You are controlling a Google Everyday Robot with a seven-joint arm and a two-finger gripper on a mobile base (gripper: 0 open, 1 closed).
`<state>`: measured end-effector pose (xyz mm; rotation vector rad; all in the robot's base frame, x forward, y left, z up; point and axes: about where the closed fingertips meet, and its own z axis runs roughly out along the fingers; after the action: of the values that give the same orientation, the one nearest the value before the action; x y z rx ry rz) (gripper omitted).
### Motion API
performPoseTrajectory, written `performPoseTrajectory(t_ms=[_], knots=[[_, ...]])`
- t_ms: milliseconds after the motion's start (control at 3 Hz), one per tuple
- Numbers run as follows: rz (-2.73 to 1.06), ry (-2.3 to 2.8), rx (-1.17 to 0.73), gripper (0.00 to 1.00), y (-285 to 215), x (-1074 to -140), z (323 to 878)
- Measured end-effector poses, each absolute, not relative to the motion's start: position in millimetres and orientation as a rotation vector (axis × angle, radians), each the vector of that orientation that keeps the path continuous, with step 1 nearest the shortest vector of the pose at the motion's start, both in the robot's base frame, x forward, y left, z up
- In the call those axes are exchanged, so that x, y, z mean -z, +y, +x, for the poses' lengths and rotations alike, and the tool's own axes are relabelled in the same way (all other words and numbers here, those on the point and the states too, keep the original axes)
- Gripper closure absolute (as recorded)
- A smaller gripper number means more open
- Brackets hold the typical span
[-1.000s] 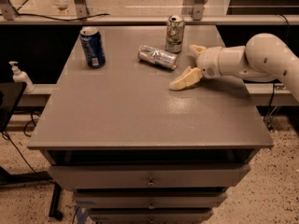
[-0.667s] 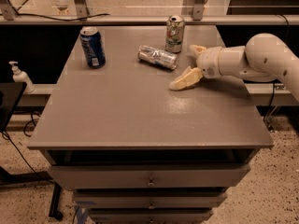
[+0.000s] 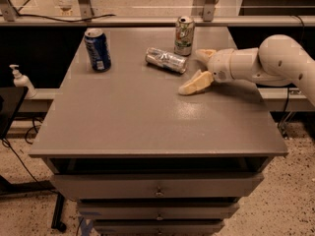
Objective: Knock redbull can over
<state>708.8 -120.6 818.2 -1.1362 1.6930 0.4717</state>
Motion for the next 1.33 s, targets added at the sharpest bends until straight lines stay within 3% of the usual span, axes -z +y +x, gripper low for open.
performPoseTrajectory(t_ms=[1000,1333], knots=[[-1.136,1.693,-0.472,0.88,-120.8,-818.5,708.7],[-1.136,1.693,-0.472,1.0,-120.8,-818.6,708.6]])
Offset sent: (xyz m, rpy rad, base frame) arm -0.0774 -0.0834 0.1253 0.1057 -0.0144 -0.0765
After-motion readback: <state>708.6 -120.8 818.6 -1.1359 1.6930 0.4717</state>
